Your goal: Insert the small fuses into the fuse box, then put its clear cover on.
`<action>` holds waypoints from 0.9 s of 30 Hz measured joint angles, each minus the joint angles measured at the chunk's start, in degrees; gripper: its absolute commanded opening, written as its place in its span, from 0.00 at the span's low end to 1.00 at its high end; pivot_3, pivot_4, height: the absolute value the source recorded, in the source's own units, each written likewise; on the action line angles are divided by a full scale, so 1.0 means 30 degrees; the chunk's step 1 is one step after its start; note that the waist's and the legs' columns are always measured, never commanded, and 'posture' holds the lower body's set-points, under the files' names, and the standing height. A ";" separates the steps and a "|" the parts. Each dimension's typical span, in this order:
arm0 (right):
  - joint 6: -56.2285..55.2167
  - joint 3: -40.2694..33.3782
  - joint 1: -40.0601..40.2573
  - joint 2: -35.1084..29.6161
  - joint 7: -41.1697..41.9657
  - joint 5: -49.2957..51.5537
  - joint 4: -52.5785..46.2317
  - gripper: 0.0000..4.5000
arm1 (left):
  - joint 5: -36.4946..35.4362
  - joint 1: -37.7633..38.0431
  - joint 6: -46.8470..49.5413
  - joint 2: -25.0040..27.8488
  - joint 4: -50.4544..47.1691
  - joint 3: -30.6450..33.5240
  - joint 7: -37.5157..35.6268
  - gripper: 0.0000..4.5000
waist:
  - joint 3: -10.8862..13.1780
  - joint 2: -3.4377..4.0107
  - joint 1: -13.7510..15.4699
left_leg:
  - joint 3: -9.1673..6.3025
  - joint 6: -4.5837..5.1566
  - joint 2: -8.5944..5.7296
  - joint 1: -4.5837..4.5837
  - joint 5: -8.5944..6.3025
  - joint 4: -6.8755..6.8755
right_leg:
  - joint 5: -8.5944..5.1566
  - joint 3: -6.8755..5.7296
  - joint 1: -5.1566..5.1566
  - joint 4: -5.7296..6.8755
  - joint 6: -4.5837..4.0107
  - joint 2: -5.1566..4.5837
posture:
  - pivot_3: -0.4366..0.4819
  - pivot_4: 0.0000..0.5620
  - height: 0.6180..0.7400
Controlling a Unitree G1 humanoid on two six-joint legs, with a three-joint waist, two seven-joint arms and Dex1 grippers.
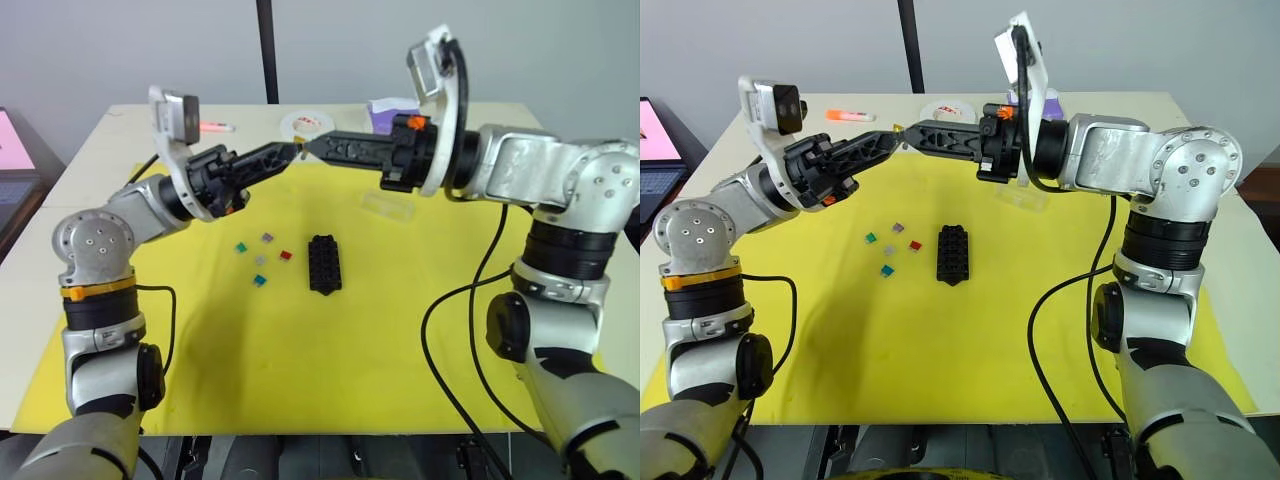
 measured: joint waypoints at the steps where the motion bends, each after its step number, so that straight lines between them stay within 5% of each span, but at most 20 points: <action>1: -0.0081 0.0056 0.0009 -0.0004 -0.0033 0.0141 -0.0006 0.09 | 0.0002 0.0000 -0.0006 0.0000 0.0000 0.0001 0.0102 0.00 | 0.0000 0.0001 0.0004 | 0.0000 0.0000 0.0000 -0.0004 0.0000 0.0000 | 0.0000 0.0000 -0.0002 -0.0002 0.0000 0.0000 | 0.48 0.27 1.00; 11: -0.1182 0.0683 0.0305 -0.0549 -0.0754 0.1551 -0.0012 0.09 | -0.0030 0.0001 -0.0097 0.0067 -0.0010 -0.0017 0.0041 0.00 | 0.0001 0.0001 0.0000 | -0.0003 0.0000 0.0000 -0.0023 0.0000 0.0000 | -0.0001 0.0000 -0.0015 -0.0012 0.0000 0.0002 | 0.48 0.27 1.00; 18: -0.1794 0.1272 0.0458 -0.1042 -0.0626 0.2128 -0.0392 0.50 | -0.0019 0.0000 -0.0115 0.0123 0.0007 -0.0024 0.0023 0.00 | 0.0001 0.0000 0.0005 | -0.0003 0.0000 0.0000 -0.0039 0.0000 0.0002 | -0.0003 0.0000 -0.0025 -0.0018 -0.0002 0.0002 | 0.48 0.27 1.00; 27: -0.2537 0.1824 0.0596 -0.1388 -0.0987 0.2629 -0.0389 0.50 | -0.0019 0.0000 -0.0132 0.0161 0.0018 -0.0024 -0.0028 0.00 | 0.0001 0.0001 0.0004 | -0.0004 0.0001 0.0000 -0.0102 0.0001 0.0005 | -0.0003 0.0001 -0.0080 -0.0019 -0.0002 0.0002 | 0.48 0.27 1.00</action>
